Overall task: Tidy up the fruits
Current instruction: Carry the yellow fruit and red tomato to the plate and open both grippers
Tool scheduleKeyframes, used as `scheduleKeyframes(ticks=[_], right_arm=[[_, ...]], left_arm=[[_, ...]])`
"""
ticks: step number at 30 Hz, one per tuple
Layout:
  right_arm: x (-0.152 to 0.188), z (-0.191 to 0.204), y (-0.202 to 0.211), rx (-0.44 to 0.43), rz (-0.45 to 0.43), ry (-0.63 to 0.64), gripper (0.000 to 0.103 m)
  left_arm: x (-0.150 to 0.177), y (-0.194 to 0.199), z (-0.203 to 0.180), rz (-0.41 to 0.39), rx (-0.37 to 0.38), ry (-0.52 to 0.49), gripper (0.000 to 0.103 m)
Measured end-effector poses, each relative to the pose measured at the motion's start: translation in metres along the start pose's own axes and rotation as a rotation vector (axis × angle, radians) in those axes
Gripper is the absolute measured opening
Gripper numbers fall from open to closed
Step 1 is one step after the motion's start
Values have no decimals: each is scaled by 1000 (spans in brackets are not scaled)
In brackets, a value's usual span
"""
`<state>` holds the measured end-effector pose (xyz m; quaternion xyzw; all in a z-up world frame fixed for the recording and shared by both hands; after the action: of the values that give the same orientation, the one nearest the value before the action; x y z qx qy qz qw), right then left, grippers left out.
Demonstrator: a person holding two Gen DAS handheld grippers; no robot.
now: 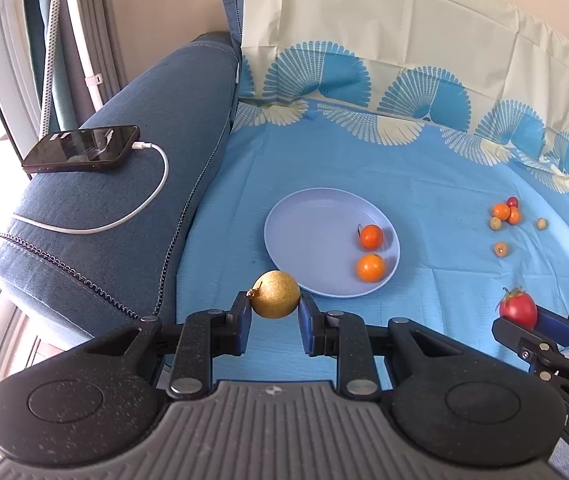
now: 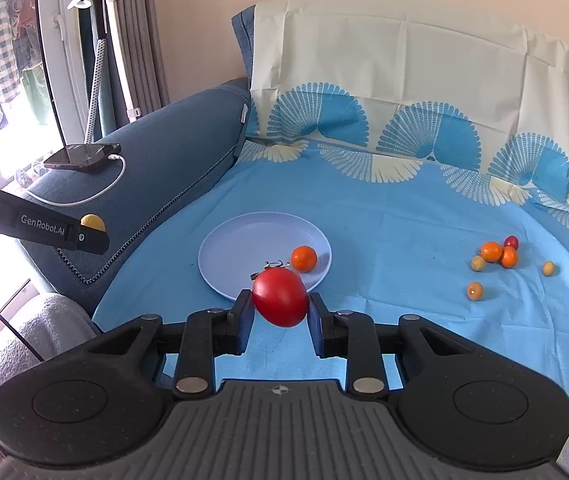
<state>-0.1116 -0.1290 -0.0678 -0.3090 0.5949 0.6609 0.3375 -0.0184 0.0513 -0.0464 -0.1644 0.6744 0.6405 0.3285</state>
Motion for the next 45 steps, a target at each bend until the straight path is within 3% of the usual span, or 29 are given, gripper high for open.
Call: scheduleKeyframes(ticks=[23,45], right_arm=[[-6,-5,-37,8,28,-20,30],[-24,0,-164,-38,129,38,30]], left_arm=[[-30,-43,-8,26,-1,2,28],[-52,-173,-30,175,-20,-57,28]])
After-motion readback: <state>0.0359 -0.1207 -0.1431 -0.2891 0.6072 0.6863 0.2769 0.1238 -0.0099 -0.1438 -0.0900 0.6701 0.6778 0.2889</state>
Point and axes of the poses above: each gripper's, at about its wrist camera, not at the fingertips, and y roughly against the way its jaws point, z to its left, x to its underside, the point moved 6 cm from there along -y, roughly the way its jaws point, and after that the axes turned 1 degree about -x, right-handed, at the moved point
